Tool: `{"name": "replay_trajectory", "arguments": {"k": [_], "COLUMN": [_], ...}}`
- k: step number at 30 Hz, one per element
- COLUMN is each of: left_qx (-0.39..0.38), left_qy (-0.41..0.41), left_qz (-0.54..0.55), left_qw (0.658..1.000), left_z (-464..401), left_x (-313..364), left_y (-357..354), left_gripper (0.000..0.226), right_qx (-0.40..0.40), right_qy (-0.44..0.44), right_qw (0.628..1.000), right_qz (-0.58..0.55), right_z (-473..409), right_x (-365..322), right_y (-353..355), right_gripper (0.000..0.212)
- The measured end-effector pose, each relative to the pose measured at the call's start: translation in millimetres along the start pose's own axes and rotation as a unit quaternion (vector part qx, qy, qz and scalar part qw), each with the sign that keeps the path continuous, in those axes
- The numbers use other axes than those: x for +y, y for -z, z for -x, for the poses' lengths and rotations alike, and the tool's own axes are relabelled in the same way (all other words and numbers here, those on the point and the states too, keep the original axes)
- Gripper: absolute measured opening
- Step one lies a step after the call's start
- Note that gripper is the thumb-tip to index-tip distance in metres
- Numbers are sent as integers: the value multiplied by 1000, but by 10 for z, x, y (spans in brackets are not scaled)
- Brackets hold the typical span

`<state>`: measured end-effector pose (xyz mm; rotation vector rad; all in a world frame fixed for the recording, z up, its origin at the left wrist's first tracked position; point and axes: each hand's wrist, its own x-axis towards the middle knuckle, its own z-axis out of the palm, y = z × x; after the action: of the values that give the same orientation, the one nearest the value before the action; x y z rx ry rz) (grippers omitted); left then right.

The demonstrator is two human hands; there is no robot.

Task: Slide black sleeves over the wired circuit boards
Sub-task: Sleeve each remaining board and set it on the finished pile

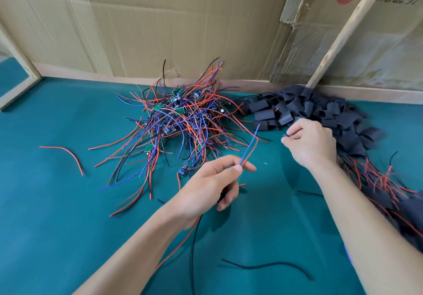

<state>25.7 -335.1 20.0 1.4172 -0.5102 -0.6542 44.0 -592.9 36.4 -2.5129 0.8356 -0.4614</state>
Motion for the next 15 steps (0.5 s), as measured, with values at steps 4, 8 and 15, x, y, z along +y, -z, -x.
{"name": "replay_trajectory", "arguments": {"k": [4, 8, 15], "left_qx": [29, 53, 59], "left_qy": [1, 10, 10], "left_qz": [-8, -23, -48], "left_qw": [1000, 998, 997], "left_z": [-14, -20, -8], "left_x": [-12, -20, -47], "left_y": [-2, -7, -6], "left_gripper": [26, 26, 25], "right_qx": [-60, -88, -124], "right_qy": [4, 79, 68], "right_qw": [975, 955, 912], "right_qz": [-212, -272, -386], "right_z": [362, 843, 1221], "right_x": [-61, -187, -162], "right_y": [67, -8, -187], "right_gripper": [15, 13, 28]}}
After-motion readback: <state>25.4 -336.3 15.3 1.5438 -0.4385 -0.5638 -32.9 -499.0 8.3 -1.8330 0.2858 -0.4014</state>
